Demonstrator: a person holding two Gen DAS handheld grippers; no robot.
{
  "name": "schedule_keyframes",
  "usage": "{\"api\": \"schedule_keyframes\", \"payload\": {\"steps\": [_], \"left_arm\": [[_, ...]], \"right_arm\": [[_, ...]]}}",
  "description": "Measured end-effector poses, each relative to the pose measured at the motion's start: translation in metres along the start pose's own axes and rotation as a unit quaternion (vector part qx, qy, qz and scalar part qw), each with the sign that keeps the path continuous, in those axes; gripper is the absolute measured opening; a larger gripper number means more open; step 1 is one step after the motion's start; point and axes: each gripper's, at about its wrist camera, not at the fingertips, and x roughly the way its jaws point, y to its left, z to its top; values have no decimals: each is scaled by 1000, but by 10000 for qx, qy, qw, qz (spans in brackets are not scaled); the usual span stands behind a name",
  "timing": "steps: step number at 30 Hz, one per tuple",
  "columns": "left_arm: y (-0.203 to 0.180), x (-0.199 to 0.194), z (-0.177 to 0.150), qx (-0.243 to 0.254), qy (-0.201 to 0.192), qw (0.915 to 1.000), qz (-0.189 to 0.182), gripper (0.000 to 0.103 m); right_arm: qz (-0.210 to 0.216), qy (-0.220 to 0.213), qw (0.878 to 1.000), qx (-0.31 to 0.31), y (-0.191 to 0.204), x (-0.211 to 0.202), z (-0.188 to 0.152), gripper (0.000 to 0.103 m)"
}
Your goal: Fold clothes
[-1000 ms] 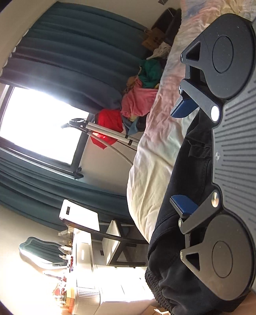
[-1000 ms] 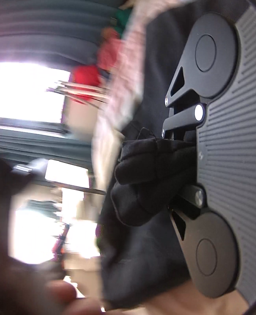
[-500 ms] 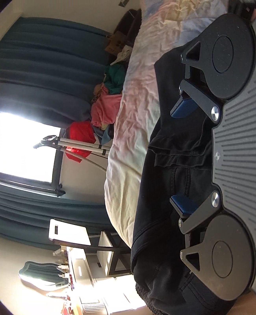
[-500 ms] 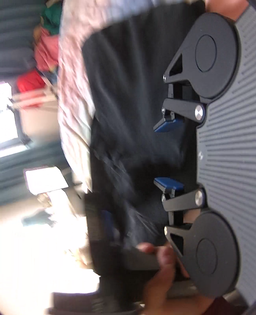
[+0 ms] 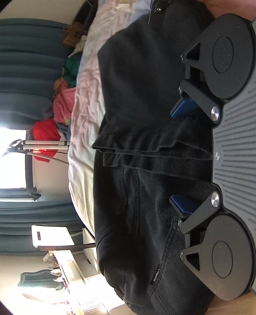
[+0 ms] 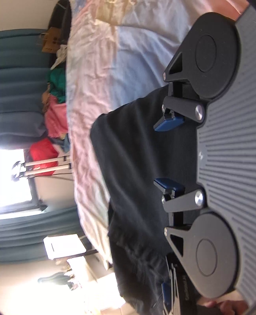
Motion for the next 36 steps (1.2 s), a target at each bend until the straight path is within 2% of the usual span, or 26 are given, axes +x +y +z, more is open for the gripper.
{"api": "schedule_keyframes", "payload": {"steps": [3,8,12,15,19,22,25,29,33,35,36], "left_arm": [[0,2,-2,18,5,10000,31,87],[6,-5,-7,-144,-22,9999,-31,87],[20,-24,-8,-582,-129,9981,-170,87],[35,-46,-8,-1091,-217,9935,-238,87],[65,-72,-9,-1791,-300,9833,138,88],[101,-76,-9,-2721,-23,9620,224,88],[143,-77,-16,-3744,356,9265,112,88],[182,-74,-28,-4569,774,8861,129,88],[208,-45,-31,-4895,1238,8617,503,87],[220,-34,-31,-5230,1072,8447,382,87],[224,-30,-30,-5331,942,8403,290,87]], "right_arm": [[-109,272,9996,15,-6,4,-9,55],[-141,304,9994,-111,-5,10,-14,55],[-122,314,9994,-100,-6,8,-15,55],[-118,333,9994,-67,-7,6,-14,55],[-146,390,9991,-33,-8,4,-13,55],[-218,407,9989,-125,-4,4,-13,55],[-244,425,9987,-103,-3,3,-14,55],[-188,464,9987,117,-6,1,-11,55],[-88,488,9984,271,-10,-2,-11,55],[-40,489,9984,280,-10,-4,-11,55],[-16,490,9984,285,-11,-5,-12,55]]}}
